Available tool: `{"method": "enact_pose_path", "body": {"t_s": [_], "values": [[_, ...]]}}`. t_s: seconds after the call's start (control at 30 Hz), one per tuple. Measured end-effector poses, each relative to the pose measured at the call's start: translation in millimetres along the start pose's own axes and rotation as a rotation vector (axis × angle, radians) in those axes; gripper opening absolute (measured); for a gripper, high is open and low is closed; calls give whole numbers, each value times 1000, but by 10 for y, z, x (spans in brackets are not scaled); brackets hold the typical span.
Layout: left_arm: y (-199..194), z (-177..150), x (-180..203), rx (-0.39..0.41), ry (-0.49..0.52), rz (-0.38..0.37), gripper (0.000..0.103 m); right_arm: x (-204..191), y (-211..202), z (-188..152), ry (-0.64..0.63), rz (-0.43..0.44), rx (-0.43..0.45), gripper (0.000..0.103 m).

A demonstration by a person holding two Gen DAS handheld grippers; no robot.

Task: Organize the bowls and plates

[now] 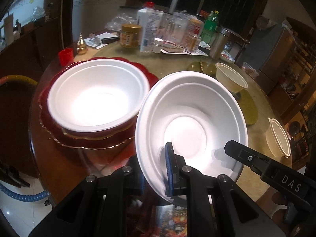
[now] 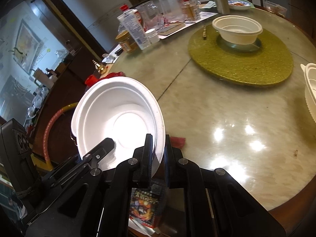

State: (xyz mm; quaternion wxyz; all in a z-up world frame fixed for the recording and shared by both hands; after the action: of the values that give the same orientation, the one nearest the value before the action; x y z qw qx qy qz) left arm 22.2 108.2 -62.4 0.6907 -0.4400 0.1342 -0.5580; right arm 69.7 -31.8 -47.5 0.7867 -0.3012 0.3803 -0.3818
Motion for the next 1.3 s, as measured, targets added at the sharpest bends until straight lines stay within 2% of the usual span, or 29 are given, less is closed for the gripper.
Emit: {"method": "enact_pose_path", "body": {"t_s": [0.83,1.3], "values": [[-407,86,-614,95,-101,74,15,-726,178,83,-124,74,-4,10],[-478,343,-791,126,-128,110,15,-1035,299,371,-171,90,12,10]]}}
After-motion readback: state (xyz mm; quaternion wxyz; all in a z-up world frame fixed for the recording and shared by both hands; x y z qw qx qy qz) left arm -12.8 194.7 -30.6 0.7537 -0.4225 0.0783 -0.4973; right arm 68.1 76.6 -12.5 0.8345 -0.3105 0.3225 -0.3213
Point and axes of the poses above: each gripper's, at about its wrist camera, not at the fingertips, and y roughly the way its jaws point, x to its right, z to its top, the point moved 2 cm from there along y, roughly the way its jaws point, and after that the axes turned 6 degrees about -y, right-handed, at the moved point
